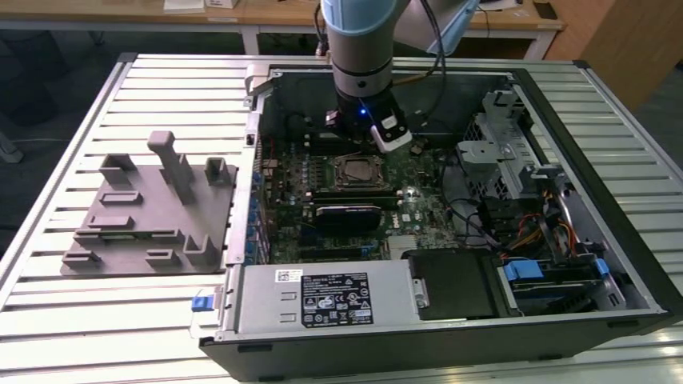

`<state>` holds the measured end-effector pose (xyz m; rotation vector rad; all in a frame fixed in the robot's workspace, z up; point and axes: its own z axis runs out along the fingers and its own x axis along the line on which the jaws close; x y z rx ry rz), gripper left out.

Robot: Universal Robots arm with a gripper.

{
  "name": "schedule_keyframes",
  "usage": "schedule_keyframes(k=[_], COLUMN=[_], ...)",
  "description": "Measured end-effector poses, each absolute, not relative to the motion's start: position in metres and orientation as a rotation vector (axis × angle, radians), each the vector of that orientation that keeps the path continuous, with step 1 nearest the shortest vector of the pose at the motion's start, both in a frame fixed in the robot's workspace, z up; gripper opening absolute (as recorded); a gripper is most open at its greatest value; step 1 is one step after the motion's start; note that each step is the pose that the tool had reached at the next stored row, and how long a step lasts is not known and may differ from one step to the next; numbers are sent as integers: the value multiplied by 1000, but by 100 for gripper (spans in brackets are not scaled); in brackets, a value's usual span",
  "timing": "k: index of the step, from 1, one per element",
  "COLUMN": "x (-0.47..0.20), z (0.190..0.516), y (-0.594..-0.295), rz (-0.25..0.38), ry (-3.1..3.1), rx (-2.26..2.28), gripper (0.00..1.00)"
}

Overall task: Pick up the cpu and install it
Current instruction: 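Install the first cpu locking lever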

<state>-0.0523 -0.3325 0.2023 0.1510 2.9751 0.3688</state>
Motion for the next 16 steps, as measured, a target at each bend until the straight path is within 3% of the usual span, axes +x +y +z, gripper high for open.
schedule_keyframes(k=[16], x=[-61], z=[200], y=[-326], rz=[340], ry=[2956], rx=[277], gripper=[11])
